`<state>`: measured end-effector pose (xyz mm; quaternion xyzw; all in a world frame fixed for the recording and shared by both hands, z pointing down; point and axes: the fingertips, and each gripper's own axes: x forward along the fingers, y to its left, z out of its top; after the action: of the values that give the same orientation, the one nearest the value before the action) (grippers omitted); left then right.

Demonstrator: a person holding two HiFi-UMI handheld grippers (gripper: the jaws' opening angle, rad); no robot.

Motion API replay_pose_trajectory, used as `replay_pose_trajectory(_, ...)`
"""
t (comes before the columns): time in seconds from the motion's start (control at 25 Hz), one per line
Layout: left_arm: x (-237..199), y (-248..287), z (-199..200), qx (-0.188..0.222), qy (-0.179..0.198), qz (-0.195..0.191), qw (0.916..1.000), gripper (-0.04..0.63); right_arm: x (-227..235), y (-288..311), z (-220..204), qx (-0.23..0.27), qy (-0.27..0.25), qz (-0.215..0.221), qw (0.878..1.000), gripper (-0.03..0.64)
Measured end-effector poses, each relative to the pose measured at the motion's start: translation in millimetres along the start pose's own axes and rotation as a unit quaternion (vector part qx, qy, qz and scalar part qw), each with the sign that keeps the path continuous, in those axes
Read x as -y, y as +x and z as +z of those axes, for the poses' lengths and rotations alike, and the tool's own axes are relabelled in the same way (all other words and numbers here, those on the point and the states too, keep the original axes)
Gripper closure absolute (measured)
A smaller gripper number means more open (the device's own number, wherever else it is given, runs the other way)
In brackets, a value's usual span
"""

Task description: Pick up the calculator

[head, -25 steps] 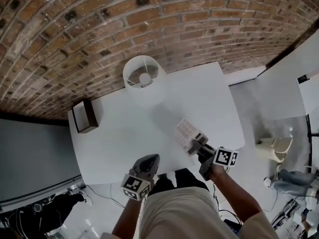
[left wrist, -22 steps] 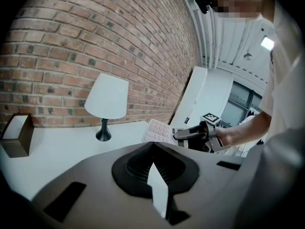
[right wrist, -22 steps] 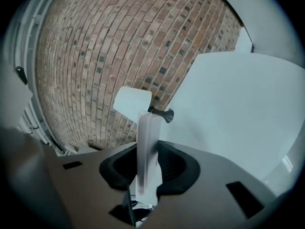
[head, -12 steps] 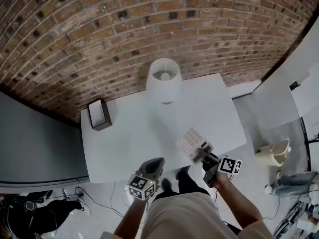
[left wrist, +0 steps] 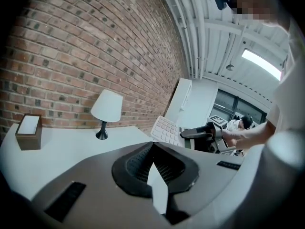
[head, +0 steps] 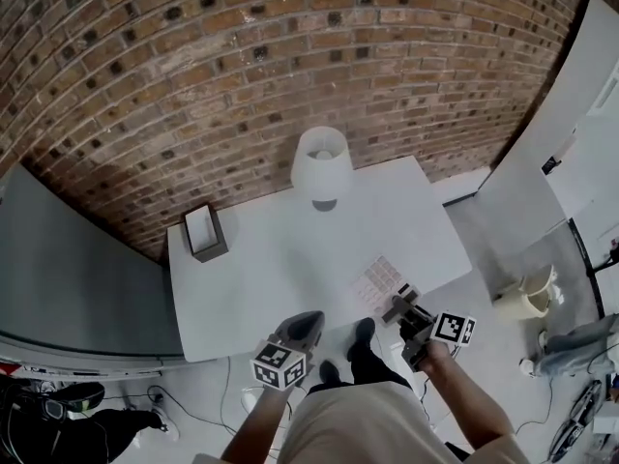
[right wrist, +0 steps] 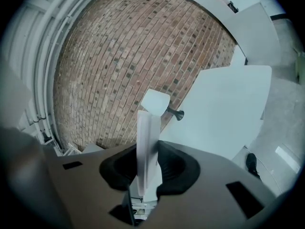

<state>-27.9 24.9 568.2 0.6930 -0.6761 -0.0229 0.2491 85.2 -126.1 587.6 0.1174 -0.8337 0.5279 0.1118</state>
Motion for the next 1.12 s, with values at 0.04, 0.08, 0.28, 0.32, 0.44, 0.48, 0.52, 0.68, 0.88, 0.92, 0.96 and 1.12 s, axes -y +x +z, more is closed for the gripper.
replay_pose_trajectory(0.04, 6.1, -2.6, 0.4, 0.001, 0.0, -0.002, 1.0, 0.581, -1.7, -7.7, -0.1, 0.004, 0.002, -0.002, 1.0, 0.508)
replay_pose_trajectory(0.08, 12.3, -5.2, 0.7, 0.002, 0.0, -0.004, 1.0, 0.581, -3.4, -15.1, 0.1, 0.006, 0.002, -0.003, 1.0, 0.509)
replay_pose_trajectory(0.28, 33.0, -13.2, 5.0, 0.008, 0.002, -0.009, 0.9999, 0.581, -14.8, -39.7, 5.0, 0.017, -0.009, 0.006, 1.0, 0.508)
replay_pose_trajectory(0.32, 36.0, -13.1, 6.6, 0.01, 0.003, -0.008, 0.9999, 0.581, -16.4, -43.0, 6.4, 0.018, -0.009, 0.009, 1.0, 0.508)
replay_pose_trajectory(0.44, 44.9, -11.6, 10.0, 0.017, 0.005, -0.006, 0.9998, 0.581, -18.1, -52.1, 10.5, 0.021, -0.01, 0.018, 1.0, 0.508)
replay_pose_trajectory(0.48, 48.1, -10.7, 11.1, 0.019, 0.005, -0.005, 0.9998, 0.581, -18.2, -54.6, 12.1, 0.021, -0.011, 0.021, 1.0, 0.508)
replay_pose_trajectory(0.52, 51.5, -10.1, 12.3, 0.022, 0.006, -0.003, 0.9997, 0.581, -18.8, -56.4, 13.7, 0.02, -0.01, 0.026, 0.999, 0.508)
replay_pose_trajectory(0.68, 63.7, -8.2, 20.3, 0.033, 0.002, 0.008, 0.9994, 0.581, -18.7, -62.2, 23.9, 0.015, -0.012, 0.04, 0.999, 0.508)
replay_pose_trajectory(0.88, 77.3, -3.2, 29.5, 0.051, -0.011, 0.025, 0.9983, 0.581, -14.7, -73.7, 41.3, 0.008, -0.017, 0.049, 0.999, 0.508)
replay_pose_trajectory(0.92, 78.8, -1.5, 30.4, 0.054, -0.014, 0.029, 0.998, 0.581, -13.4, -75.7, 45.0, 0.008, -0.019, 0.051, 0.998, 0.508)
replay_pose_trajectory(0.96, 80.2, 0.0, 31.0, 0.057, -0.016, 0.032, 0.9978, 0.581, -13.3, -77.4, 47.7, 0.008, -0.018, 0.055, 0.998, 0.508)
replay_pose_trajectory(1.12, 83.9, 3.9, 37.7, 0.066, -0.017, 0.04, 0.9969, 0.581, -14.2, -80.2, 55.4, 0.004, -0.018, 0.067, 0.998, 0.508)
